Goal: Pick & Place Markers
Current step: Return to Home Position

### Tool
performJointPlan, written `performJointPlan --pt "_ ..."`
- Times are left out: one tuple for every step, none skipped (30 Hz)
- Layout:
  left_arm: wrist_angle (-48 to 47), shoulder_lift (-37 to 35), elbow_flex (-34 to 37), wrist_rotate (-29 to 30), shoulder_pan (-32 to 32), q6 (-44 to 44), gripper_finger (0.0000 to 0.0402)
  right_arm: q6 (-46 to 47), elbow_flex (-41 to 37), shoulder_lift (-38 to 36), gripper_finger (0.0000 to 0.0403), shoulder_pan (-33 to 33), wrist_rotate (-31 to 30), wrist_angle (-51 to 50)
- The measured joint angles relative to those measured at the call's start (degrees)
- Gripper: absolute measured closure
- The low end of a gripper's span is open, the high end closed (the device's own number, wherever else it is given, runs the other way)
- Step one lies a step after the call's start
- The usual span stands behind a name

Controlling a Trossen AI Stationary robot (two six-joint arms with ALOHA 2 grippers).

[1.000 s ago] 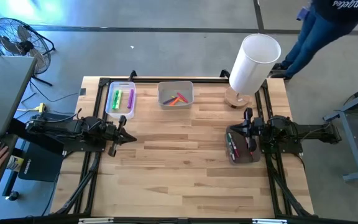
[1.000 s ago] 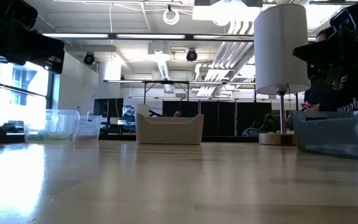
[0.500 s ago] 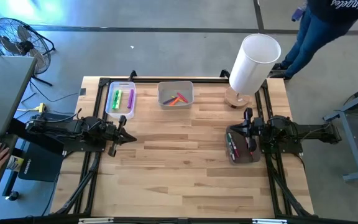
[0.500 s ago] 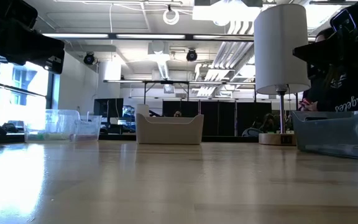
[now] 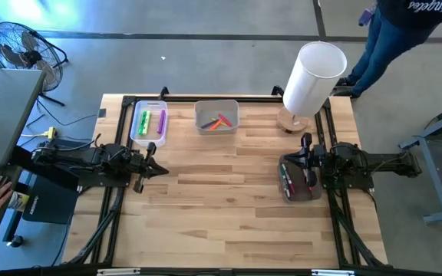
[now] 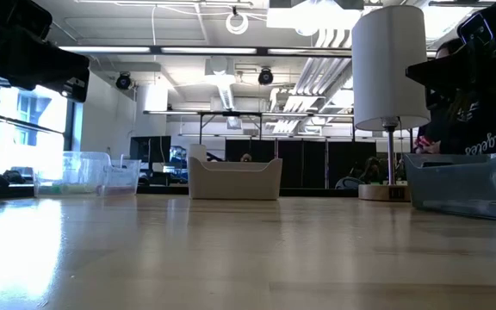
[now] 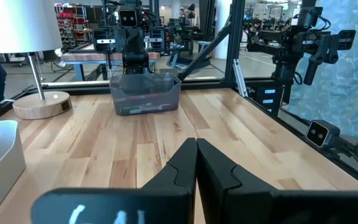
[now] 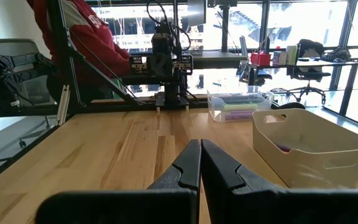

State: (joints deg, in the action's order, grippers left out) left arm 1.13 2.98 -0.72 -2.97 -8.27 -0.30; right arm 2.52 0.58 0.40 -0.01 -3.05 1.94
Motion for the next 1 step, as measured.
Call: performJointPlan --pt "0.0 0.0 0.0 0.0 0.0 0.0 0.04 0.0 0.0 0.0 0.0402 0.0 0.0 0.0"
